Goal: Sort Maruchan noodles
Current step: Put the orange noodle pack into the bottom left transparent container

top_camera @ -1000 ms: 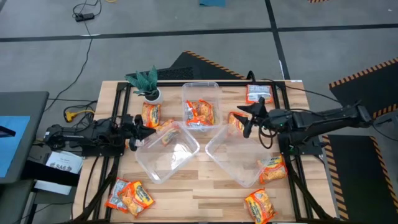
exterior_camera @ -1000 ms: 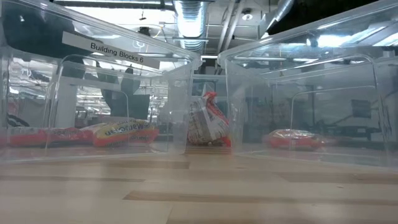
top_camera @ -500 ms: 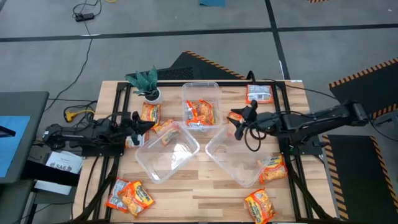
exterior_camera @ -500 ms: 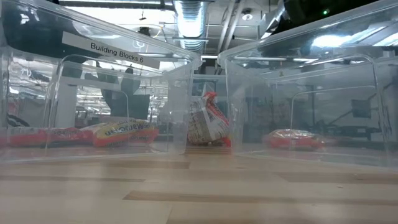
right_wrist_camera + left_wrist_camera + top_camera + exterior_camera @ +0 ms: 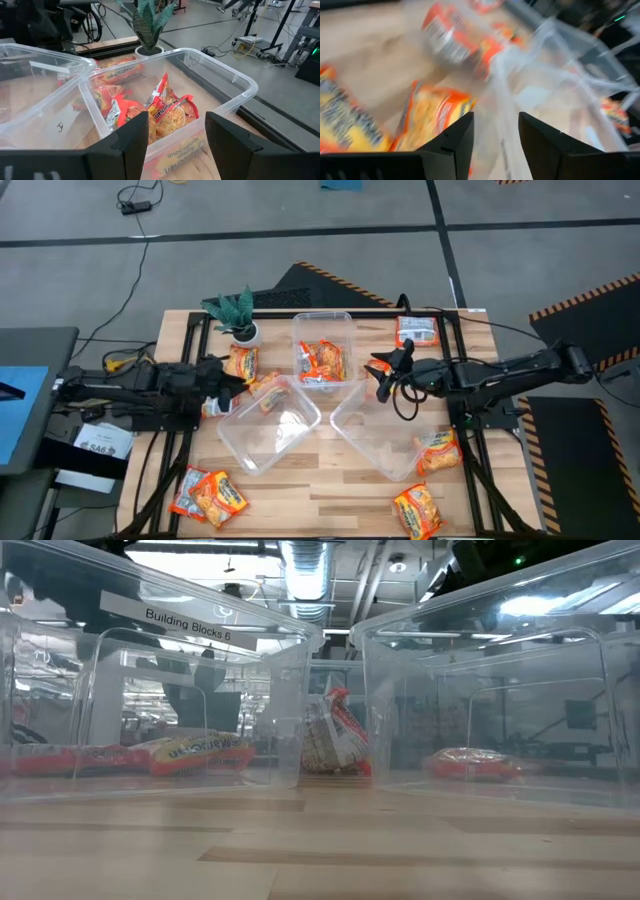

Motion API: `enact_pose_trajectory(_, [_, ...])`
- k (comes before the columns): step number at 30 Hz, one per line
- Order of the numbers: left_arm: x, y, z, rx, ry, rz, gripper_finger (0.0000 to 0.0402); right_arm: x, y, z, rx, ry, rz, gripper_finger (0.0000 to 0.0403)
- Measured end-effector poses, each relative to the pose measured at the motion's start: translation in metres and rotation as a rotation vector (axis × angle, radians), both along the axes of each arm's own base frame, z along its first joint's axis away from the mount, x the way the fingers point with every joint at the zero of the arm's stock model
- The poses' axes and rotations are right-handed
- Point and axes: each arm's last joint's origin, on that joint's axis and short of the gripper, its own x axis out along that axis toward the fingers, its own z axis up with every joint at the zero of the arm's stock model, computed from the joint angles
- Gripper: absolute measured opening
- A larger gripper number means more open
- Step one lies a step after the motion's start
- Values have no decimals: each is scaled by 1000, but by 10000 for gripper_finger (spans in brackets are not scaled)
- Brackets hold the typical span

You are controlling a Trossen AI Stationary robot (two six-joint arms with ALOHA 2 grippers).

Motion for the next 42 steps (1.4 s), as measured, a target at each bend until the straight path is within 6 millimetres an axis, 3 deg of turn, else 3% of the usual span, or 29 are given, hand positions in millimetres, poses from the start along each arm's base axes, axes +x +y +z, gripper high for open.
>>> enact_pose_trajectory(4, [-1,0,3,-78,192,68,143,0,0,0,1,-1,0,216])
enact_pose_trajectory(11, [-4,3,-21,-115,509,251,142,0,0,0,8,-5,-1,216])
enact_pose_trajectory(25, [20,18,-48,-56,800,366,142,0,0,0,9,-5,1,216])
enact_pose_trajectory(42, [48,22,-82,-60,1040,279,141,0,0,0,10,-1,2,216])
